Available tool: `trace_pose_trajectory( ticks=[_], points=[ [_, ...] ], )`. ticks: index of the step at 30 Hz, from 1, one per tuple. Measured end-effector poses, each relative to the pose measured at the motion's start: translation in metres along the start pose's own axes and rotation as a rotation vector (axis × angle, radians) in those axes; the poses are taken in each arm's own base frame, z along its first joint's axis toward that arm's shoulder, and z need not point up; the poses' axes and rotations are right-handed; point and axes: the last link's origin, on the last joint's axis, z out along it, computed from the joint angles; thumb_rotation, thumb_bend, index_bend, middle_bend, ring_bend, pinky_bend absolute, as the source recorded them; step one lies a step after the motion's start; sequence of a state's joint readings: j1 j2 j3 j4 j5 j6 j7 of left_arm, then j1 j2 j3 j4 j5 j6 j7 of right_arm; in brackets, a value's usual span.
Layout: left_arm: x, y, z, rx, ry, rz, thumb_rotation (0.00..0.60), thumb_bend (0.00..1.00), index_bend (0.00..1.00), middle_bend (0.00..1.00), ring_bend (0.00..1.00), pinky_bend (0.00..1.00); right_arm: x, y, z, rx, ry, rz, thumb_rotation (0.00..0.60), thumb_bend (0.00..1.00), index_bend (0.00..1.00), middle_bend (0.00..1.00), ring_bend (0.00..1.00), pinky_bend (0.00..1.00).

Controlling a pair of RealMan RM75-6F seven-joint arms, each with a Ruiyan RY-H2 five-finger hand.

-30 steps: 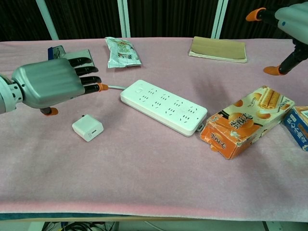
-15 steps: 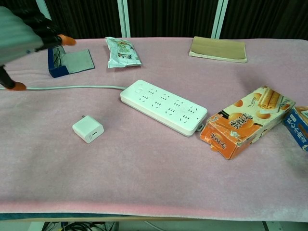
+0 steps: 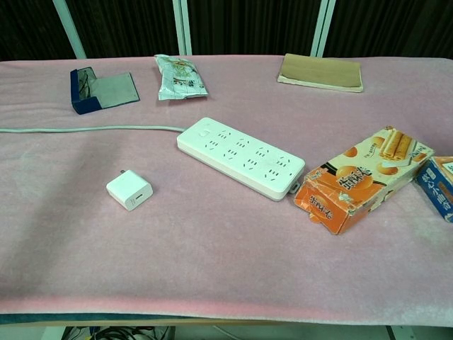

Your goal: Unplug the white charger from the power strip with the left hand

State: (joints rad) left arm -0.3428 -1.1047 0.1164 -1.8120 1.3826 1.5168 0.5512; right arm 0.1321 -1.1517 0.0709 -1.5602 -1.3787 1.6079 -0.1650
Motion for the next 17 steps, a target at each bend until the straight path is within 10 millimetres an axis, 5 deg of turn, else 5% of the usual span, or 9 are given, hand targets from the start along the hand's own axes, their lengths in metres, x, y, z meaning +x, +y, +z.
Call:
trace_pose_trajectory(
  ticks=[6, 17],
  points=[
    [-0.016, -0.013, -0.030, 0.103, 0.035, -0.223, 0.600, 0.14, 0.02, 0.03, 0.00, 0.00, -0.020, -0.023, -0.042, 0.067, -0.075, 0.016, 0.600, 0.16, 0.00, 0.02, 0.02, 0.16],
    [-0.023, -0.012, -0.056, 0.190, -0.016, -0.320, 0.600, 0.14, 0.02, 0.02, 0.00, 0.00, -0.038, -0.025, -0.053, 0.130, -0.169, 0.008, 0.600, 0.17, 0.00, 0.02, 0.02, 0.16]
  ],
)
